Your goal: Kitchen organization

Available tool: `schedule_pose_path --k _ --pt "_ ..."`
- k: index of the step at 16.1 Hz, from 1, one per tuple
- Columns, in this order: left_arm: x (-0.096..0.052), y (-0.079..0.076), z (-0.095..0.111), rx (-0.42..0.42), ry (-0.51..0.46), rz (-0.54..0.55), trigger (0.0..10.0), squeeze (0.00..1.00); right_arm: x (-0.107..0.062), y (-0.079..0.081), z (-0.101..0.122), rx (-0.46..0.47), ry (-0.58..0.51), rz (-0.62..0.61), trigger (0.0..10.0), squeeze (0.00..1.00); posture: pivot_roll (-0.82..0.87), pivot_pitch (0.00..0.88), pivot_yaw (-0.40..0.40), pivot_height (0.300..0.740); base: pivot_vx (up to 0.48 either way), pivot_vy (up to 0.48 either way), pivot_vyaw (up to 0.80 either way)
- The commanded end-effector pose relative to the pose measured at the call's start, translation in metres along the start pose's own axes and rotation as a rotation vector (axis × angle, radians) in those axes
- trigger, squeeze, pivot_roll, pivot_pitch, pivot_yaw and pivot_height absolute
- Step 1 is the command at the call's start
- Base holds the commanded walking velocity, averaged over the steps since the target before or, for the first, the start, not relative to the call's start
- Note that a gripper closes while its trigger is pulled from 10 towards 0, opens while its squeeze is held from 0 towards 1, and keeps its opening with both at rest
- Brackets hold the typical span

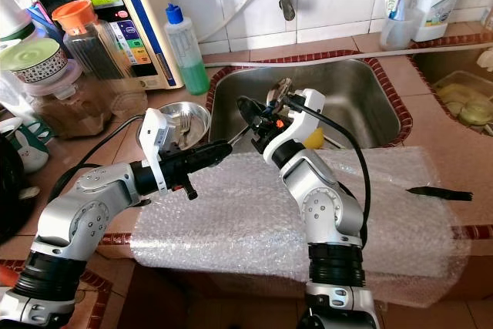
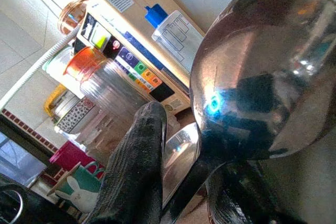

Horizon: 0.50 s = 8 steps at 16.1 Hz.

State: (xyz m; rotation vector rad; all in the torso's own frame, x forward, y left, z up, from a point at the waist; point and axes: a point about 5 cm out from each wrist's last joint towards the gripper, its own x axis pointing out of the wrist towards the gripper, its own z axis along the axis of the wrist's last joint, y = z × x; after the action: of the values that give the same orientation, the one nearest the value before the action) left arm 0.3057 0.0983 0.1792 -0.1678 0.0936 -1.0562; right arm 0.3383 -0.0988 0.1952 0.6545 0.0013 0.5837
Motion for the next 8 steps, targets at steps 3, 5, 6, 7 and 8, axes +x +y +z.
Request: schedule_pose_path --k 3,5,6,7,8 --pt "-0.0020 0.0028 0.0054 0.020 -0.010 0.011 0.3 0.00 0.0027 0.0062 0.0015 -0.008 -0.001 0.018 0.0 0.00 -0.29 0.081 0.203 0.740 0.000 0.000 0.00" --pt "-0.0020 0.0028 0.0054 0.020 -0.010 0.011 0.3 0.00 0.0027 0.0062 0.0015 -0.008 -0.001 0.018 0.0 0.00 -0.29 0.081 0.203 0.740 0.000 0.000 0.00" --pt "-0.0020 0.0028 0.0054 0.020 -0.010 0.011 0.3 0.00 0.0027 0.0062 0.0015 -0.008 -0.001 0.018 0.0 0.00 -0.29 0.081 0.203 0.740 0.000 0.000 0.00" --pt "-0.0020 0.0028 0.0054 0.020 -0.010 0.011 0.3 0.00 0.0027 0.0062 0.0015 -0.008 -0.001 0.018 0.0 0.00 -0.29 0.081 0.203 0.740 0.000 0.000 0.00" --pt "-0.0020 0.0028 0.0054 0.020 -0.010 0.011 0.3 0.00 0.0027 0.0062 0.0015 -0.008 -0.001 0.018 0.0 0.00 -0.29 0.081 0.203 0.740 0.000 0.000 0.00"
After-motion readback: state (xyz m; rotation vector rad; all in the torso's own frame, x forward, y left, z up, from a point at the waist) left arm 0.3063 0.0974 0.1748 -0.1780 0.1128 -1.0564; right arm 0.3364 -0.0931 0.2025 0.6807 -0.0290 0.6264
